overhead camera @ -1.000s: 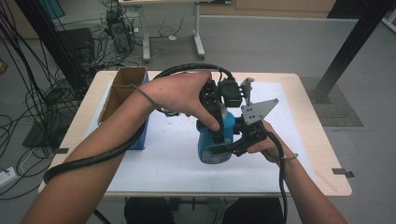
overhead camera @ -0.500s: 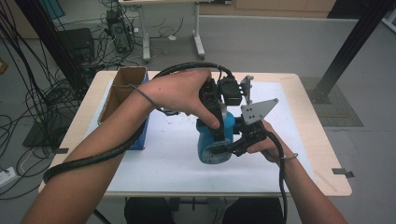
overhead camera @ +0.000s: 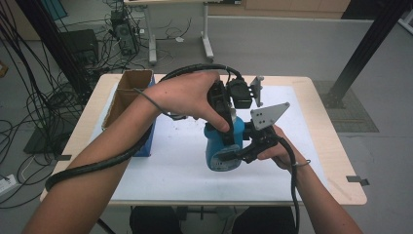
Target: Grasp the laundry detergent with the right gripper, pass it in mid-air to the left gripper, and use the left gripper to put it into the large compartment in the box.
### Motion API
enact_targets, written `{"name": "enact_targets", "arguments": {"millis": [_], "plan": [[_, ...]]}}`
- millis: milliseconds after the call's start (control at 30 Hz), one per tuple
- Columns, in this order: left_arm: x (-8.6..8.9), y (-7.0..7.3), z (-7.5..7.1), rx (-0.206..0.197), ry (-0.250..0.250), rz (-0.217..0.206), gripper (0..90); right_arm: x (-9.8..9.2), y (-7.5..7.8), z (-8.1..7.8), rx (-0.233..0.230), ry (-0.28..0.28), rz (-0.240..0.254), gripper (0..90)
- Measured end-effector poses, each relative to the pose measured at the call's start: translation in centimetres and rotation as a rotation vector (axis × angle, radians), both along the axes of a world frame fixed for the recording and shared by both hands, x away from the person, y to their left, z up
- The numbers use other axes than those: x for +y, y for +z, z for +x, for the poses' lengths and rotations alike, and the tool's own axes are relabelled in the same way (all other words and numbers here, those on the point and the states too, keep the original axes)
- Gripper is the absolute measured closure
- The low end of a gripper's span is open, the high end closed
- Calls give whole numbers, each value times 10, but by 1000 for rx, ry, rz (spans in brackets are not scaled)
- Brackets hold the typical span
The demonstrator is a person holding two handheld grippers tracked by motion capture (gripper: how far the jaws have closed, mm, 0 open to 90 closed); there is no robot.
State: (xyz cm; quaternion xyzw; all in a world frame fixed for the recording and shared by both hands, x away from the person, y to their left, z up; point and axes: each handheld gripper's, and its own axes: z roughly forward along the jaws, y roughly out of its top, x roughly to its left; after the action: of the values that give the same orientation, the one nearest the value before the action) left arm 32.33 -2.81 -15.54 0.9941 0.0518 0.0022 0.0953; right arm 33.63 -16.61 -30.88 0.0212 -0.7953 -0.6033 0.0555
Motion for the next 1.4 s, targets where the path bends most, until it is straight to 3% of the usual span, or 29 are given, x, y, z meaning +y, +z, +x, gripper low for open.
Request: {"name": "enact_targets", "arguments": {"millis": [667, 1400], "plan": [[-2, 1, -3, -33, -8, -29, 377, -4, 1, 1, -14, -5, 7, 440], [-3, 2, -4, -33, -5, -25, 377, -5, 2, 0, -19, -6, 7, 440]]}}
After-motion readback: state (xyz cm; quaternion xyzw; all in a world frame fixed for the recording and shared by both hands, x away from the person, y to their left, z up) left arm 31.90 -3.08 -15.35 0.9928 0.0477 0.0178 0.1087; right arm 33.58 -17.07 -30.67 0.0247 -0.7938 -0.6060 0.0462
